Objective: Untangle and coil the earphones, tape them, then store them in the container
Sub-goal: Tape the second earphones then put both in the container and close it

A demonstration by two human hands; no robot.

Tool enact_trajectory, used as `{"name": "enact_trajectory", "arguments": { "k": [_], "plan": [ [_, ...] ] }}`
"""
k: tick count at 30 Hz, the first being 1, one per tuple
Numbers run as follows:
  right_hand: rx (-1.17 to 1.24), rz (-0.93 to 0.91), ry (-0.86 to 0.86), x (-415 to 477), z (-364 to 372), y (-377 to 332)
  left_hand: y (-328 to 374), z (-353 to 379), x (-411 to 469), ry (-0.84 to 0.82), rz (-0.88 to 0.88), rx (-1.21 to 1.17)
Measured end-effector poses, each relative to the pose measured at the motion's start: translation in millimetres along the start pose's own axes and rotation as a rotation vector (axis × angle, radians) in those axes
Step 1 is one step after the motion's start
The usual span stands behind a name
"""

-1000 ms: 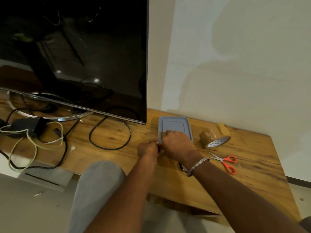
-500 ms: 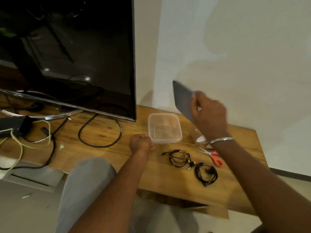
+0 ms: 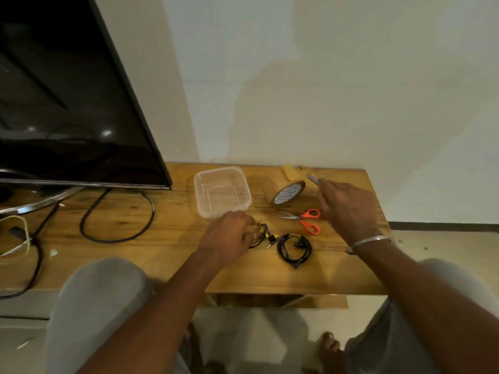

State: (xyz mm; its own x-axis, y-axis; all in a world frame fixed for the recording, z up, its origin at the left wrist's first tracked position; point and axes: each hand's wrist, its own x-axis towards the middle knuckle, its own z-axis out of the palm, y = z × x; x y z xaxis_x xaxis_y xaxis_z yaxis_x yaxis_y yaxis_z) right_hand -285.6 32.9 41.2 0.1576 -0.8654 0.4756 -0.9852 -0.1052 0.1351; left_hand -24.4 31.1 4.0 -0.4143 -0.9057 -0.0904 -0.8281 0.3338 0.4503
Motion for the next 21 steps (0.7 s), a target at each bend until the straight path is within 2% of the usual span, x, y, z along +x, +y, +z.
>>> {"name": "enact_trajectory", "arguments": {
  "k": [4,7,9,11,13,15,17,21],
  "plan": [
    [-0.006,0.025,-0.218,-5,15,-19,1,7,1,-0.148,0.072,0.202],
    [0.049,-0.001,-0.356,-13,21,-27,2,9,1,-0.178,0.095,0.313],
    [0.088,-0.022,-0.368,-14,19,-29,5,9,2,-0.177,0.113,0.369],
    [0.143,-0.078,-0.296,-13,16,-31,9,8,2,-0.178,0.111,0.402],
    [0.248,-0.129,-0.335,-13,13,-35,10,9,0,-0.170,0.100,0.407],
    [0.305,-0.145,-0.520,-18,12,-41,10,10,-2,-0.148,0.094,0.400],
    [0.206,-0.179,-0.639,-25,17,-45,9,7,-4,-0.137,0.073,0.380],
    [0.112,-0.172,-0.705,-29,26,-47,3,-2,-5,-0.143,0.007,0.219]
  ]
}}
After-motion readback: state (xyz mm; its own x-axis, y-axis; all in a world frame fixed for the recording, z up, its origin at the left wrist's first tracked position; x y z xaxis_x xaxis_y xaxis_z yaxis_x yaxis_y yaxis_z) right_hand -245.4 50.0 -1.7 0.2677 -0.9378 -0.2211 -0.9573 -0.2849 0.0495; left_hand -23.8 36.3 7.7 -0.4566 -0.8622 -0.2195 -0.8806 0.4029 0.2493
